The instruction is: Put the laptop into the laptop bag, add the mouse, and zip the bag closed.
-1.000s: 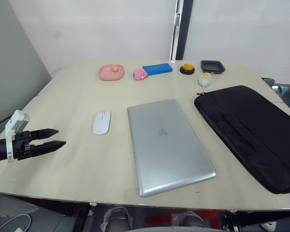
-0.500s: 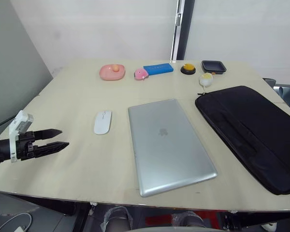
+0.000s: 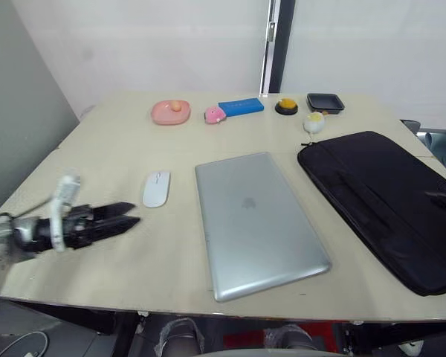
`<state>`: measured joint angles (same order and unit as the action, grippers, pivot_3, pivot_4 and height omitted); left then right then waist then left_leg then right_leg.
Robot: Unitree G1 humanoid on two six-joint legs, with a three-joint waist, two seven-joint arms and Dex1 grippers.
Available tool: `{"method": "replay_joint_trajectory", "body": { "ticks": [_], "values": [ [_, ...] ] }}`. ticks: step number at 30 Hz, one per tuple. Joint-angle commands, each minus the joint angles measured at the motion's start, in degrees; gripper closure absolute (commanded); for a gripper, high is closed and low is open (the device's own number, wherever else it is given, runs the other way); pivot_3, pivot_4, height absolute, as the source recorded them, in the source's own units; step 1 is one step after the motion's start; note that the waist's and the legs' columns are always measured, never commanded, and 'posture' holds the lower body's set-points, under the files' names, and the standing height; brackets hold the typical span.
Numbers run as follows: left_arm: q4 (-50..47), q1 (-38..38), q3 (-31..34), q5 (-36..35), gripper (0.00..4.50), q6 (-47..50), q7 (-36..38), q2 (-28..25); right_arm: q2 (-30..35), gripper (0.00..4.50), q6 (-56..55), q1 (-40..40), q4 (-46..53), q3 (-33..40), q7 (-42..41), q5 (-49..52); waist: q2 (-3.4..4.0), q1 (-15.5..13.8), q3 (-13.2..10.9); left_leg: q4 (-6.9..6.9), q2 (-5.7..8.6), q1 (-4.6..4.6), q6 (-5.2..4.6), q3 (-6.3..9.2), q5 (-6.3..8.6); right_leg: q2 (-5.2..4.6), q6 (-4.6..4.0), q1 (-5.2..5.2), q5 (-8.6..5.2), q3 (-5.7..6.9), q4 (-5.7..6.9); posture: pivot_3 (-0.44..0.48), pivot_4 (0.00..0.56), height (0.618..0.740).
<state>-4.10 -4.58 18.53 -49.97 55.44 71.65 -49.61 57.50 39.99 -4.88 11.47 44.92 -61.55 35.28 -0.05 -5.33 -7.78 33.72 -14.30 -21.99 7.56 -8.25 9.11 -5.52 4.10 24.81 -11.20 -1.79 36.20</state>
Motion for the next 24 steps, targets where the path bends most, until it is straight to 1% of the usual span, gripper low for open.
{"method": "replay_joint_trajectory", "body": {
  "ticks": [1, 2, 4, 7, 8, 10, 12, 14, 16, 18, 21, 24],
  "values": [
    [-2.3, -3.8, -1.5, -5.4, 0.00, 10.1, -7.3, 2.2, -1.8, 1.56, 1.4, 5.7, 5.8, -8.8, 5.2, 1.9, 0.01, 0.0, 0.0, 0.04, 0.00, 0.02, -0.01, 0.01, -0.01, 0.01, 0.00, 0.01, 0.00, -0.01, 0.10, 0.000, 0.150, 0.740],
    [-3.2, -4.4, -2.6, -6.1, 0.00, 12.0, -8.8, 3.1, -2.9, 1.76, 1.4, 8.2, 6.8, -12.1, 6.6, 1.9, 0.02, 0.1, 0.0, 0.08, 0.00, 0.00, -0.02, 0.03, -0.02, 0.01, 0.00, 0.03, 0.00, -0.01, 0.17, 0.000, 0.150, 0.740],
    [-3.7, -6.2, -4.0, -6.5, 0.00, 14.7, -12.7, 5.1, -4.4, 2.51, 0.8, 11.7, 8.2, -17.9, 8.2, 0.8, 0.02, 0.1, 0.0, 0.20, 0.02, 0.00, -0.01, 0.02, -0.03, 0.00, 0.00, 0.04, 0.00, -0.06, 0.28, 0.000, 0.150, 0.740],
    [1.9, -12.1, -3.3, -6.3, 0.00, 20.4, -21.7, 9.9, -6.4, 3.52, -1.5, 15.9, 8.6, -26.6, 9.7, -2.5, 0.02, -0.2, 0.0, 0.27, 0.05, -0.06, -0.01, 0.07, -0.03, -0.03, 0.00, 0.03, 0.00, -0.03, 0.29, 0.000, 0.150, 0.740],
    [4.0, -14.0, -2.7, -6.3, 0.00, 22.0, -24.3, 11.4, -7.1, 3.94, -3.5, 17.4, 7.7, -29.8, 10.0, -4.7, 0.02, -0.3, 0.0, 0.28, 0.05, -0.06, -0.01, 0.07, -0.03, -0.03, 0.00, 0.02, 0.00, -0.03, 0.30, 0.000, 0.150, 0.740],
    [7.0, -16.8, -1.6, -6.1, 0.00, 24.4, -27.9, 13.6, -8.1, 4.47, -7.8, 19.8, 5.2, -34.7, 10.0, -8.9, 0.01, -0.2, 0.0, 0.30, 0.06, -0.10, 0.00, 0.08, -0.03, -0.03, 0.00, 0.03, 0.00, -0.03, 0.30, 0.000, 0.150, 0.740],
    [9.4, -18.5, -1.4, -5.8, 0.00, 26.6, -30.2, 14.9, -8.3, 4.47, -12.4, 21.8, 1.5, -39.5, 9.2, -13.7, 0.00, 0.0, 0.0, 0.31, 0.07, -0.14, 0.01, 0.07, -0.03, -0.03, 0.00, 0.02, 0.01, -0.04, 0.22, 0.000, 0.150, 0.740],
    [12.2, -20.3, -1.4, -5.4, 0.00, 28.3, -32.0, 16.3, -10.0, 4.47, -15.5, 25.0, -3.3, -44.1, 8.7, -17.0, -0.01, 0.2, 0.0, 0.28, 0.07, -0.17, 0.01, 0.07, -0.04, -0.03, -0.01, 0.02, 0.02, -0.02, 0.13, 0.000, 0.150, 0.740],
    [15.9, -22.8, 0.2, -5.7, 0.00, 29.8, -34.2, 18.5, -11.6, 4.47, -19.0, 29.0, -10.2, -49.0, 10.5, -23.1, -0.01, 0.4, 0.0, 0.26, 0.07, -0.25, -0.04, 0.08, -0.06, -0.02, -0.01, 0.06, 0.02, -0.01, 0.13, 0.000, 0.150, 0.740],
    [17.8, -24.5, 1.1, -5.4, 0.00, 30.7, -36.6, 20.6, -12.4, 4.47, -22.9, 31.6, -15.7, -53.3, 10.5, -28.4, -0.02, 0.4, 0.0, 0.32, 0.08, -0.29, -0.03, 0.11, -0.06, -0.03, -0.05, 0.07, 0.05, 0.02, 0.17, 0.000, 0.150, 0.740],
    [18.7, -25.3, 1.4, -4.9, 0.00, 31.7, -38.8, 22.9, -14.7, 4.47, -25.8, 35.1, -21.9, -56.2, 10.9, -31.9, -0.03, 0.3, 0.0, 0.33, 0.08, -0.39, -0.04, 0.18, -0.07, -0.03, -0.05, 0.07, 0.05, 0.08, 0.09, 0.000, 0.150, 0.740],
    [19.1, -25.4, 0.6, -4.0, 0.00, 31.0, -39.6, 23.9, -16.1, 4.47, -28.7, 37.5, -26.8, -58.9, 10.8, -35.8, -0.02, 0.3, 0.0, 0.31, 0.09, -0.44, -0.20, 0.19, -0.16, -0.03, -0.07, 0.06, 0.06, 0.11, -0.01, 0.000, 0.150, 0.740]
  ]
}}
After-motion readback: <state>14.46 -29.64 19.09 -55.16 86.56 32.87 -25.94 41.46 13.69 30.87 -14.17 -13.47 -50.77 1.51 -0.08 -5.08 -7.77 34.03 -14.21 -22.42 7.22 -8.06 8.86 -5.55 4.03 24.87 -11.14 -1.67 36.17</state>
